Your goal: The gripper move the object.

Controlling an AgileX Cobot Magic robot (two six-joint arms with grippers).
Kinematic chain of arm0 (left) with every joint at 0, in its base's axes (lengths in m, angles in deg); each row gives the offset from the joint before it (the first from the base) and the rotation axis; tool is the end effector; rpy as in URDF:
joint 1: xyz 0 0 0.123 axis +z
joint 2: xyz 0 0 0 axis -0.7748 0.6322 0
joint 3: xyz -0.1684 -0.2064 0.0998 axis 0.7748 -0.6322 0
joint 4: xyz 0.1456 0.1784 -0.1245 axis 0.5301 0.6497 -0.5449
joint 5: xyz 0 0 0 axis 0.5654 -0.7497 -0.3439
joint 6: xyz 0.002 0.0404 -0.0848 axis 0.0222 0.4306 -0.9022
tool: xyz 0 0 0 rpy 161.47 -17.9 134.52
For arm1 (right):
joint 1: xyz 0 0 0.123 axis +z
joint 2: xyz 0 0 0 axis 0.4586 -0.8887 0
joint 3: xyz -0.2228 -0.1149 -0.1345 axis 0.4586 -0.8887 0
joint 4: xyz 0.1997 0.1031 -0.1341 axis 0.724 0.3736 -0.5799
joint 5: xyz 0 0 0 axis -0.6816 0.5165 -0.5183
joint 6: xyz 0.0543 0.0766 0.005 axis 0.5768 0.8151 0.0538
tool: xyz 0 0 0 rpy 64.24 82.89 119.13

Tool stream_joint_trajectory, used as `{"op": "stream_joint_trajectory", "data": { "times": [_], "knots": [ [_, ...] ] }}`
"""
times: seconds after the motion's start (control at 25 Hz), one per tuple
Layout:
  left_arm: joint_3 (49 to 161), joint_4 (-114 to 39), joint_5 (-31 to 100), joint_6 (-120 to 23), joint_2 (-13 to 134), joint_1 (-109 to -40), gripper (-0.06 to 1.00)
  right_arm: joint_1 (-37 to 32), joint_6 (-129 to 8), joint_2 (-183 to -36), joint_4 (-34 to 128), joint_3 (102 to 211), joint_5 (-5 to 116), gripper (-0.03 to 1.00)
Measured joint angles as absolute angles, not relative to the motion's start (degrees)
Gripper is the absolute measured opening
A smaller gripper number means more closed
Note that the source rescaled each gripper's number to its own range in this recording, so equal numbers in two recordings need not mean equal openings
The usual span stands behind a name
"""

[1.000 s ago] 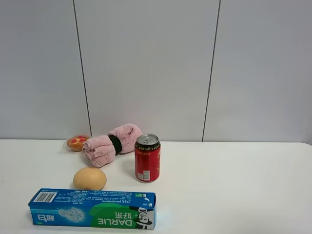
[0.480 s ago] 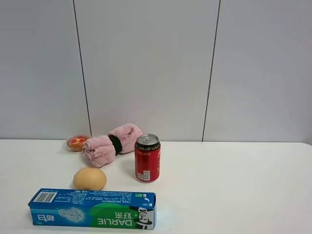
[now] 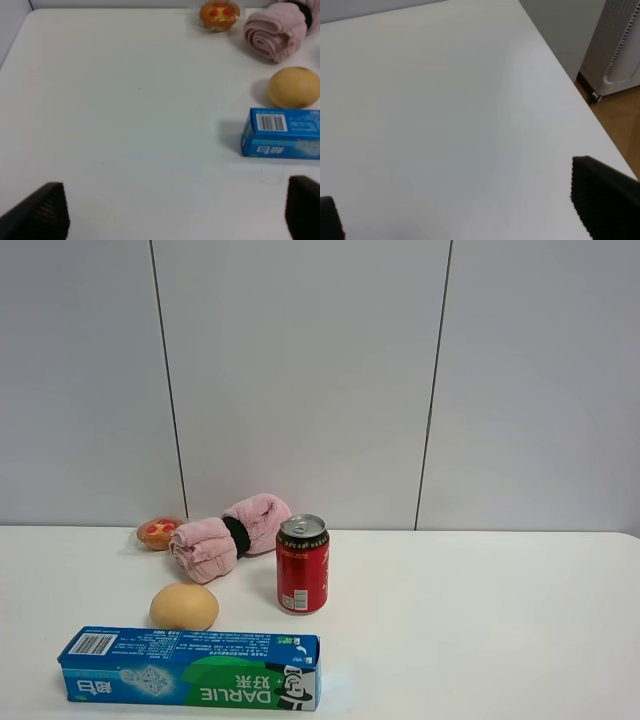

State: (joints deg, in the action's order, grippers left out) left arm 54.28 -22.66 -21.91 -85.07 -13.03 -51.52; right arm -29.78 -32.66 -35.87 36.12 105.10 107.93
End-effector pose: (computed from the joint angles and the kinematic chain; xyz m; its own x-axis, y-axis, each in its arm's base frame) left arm 0.0060 0.0021 0.2832 -0.4387 -0.0246 -0.8983 -0.0217 0.9996 -0.0168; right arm 0.0059 -0.0051 0.2796 -0.4599 0.0794 -0.8844 0.1168 0.9927 0.0284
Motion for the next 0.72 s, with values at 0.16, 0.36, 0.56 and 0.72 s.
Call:
{"op": "stream_joint_trajectory", "data": {
  "times": [0.16, 0.36, 0.56, 0.72],
  "knots": [
    [54.28, -22.66, -21.91, -85.07, -13.03, -51.52, 1.0, -29.78, -32.66, -35.87, 37.5, 105.1, 107.93, 0.86],
    [54.28, -22.66, -21.91, -85.07, -13.03, -51.52, 1.0, -29.78, -32.66, -35.87, 37.68, 105.1, 107.93, 0.86],
    [54.28, -22.66, -21.91, -85.07, -13.03, -51.52, 1.0, -29.78, -32.66, -35.87, 37.74, 105.1, 107.93, 0.86],
    [54.28, -22.66, -21.91, -85.07, -13.03, -51.52, 1.0, -29.78, -32.66, -35.87, 37.74, 105.1, 107.93, 0.86]
  ]
}}
